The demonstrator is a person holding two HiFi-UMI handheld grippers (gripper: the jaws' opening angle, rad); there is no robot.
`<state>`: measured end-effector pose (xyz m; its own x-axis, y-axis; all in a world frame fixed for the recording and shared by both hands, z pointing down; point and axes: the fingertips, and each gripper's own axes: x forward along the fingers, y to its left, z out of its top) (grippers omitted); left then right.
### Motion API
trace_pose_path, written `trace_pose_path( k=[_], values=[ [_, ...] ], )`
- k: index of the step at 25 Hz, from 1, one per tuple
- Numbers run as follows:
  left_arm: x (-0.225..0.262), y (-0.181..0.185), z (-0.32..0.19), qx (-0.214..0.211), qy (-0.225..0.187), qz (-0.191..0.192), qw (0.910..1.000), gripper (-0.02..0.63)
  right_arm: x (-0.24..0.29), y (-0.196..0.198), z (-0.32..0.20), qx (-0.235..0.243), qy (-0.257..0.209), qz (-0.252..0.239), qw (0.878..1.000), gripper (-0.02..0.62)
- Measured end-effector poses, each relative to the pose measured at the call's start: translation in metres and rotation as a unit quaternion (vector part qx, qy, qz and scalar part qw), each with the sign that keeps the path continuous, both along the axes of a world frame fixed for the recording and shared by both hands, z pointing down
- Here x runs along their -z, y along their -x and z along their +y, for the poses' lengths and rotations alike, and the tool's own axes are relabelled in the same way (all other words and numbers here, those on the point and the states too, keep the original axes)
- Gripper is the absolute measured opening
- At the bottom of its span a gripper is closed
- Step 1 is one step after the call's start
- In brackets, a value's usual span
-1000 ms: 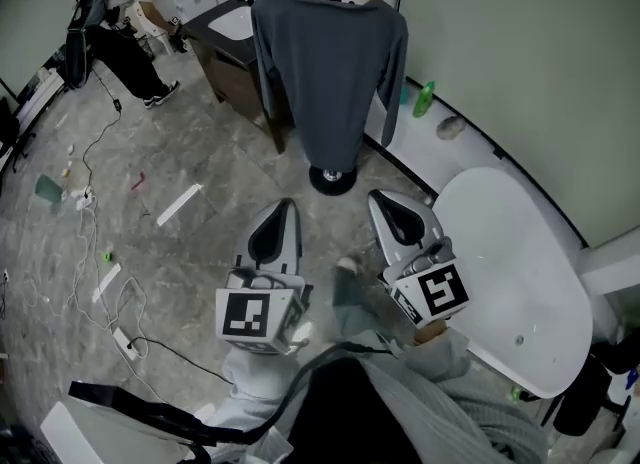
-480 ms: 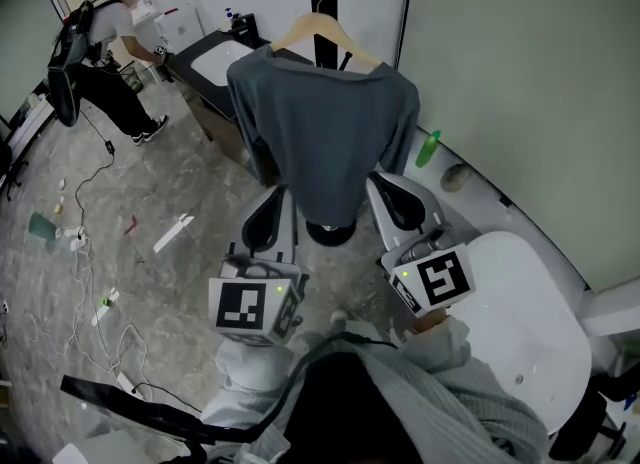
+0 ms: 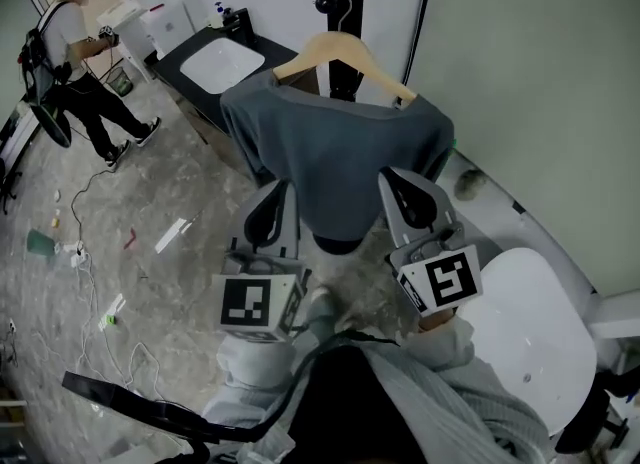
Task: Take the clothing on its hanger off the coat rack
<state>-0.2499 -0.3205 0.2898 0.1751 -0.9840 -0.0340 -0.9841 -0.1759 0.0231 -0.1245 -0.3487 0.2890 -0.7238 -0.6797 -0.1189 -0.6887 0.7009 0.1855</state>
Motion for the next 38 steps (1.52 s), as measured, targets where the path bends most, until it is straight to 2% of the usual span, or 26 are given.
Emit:
trace_pose_path(
  k=[5, 10, 17, 21, 24, 26, 31, 33, 35, 38],
  values=[
    [0.011, 0.032, -0.05, -0.019, -0.021, -0.009, 0.9996, 0.005, 0.013, 0.021, -0.045, -0.033, -0.02, -0.006, 0.999, 0.002],
    [0.015, 0.052, -0.08, -0.04, -0.014, -0.01, 0.9991, 0.005, 0.022, 0.033, -0.067, -0.077, -0.034, 0.008, 0.996, 0.003],
    [0.015, 0.065, -0.104, -0.025, -0.01, -0.02, 0.9995, 0.005, 0.021, 0.031, -0.087, -0.117, -0.035, 0.038, 0.992, 0.003],
    [0.023, 0.054, -0.113, -0.03, -0.026, -0.051, 0.9979, 0.006, 0.03, 0.017, -0.099, -0.135, -0.051, 0.041, 0.989, 0.026],
    [0.031, 0.047, -0.122, -0.019, -0.032, -0.098, 0.9945, 0.012, 0.037, 0.01, -0.109, -0.142, -0.064, 0.056, 0.986, 0.071],
    [0.033, 0.043, -0.128, -0.01, -0.028, -0.142, 0.9894, 0.097, 0.039, 0.008, -0.115, -0.143, -0.067, 0.069, 0.985, 0.111],
    [0.034, 0.037, -0.145, 0.019, -0.013, -0.232, 0.9724, 0.181, 0.035, 0.005, -0.13, -0.144, -0.075, 0.127, 0.979, 0.176],
    [0.034, 0.039, -0.155, 0.041, -0.008, -0.275, 0.9606, 0.195, 0.03, 0.006, -0.136, -0.141, -0.074, 0.156, 0.975, 0.176],
    [0.036, 0.042, -0.164, 0.065, -0.01, -0.323, 0.9442, 0.199, 0.024, 0.009, -0.142, -0.142, -0.073, 0.184, 0.97, 0.176],
    [0.034, 0.037, -0.177, 0.072, 0.0, -0.373, 0.9249, 0.199, 0.017, 0.011, -0.151, -0.146, -0.079, 0.215, 0.962, 0.176]
  ],
)
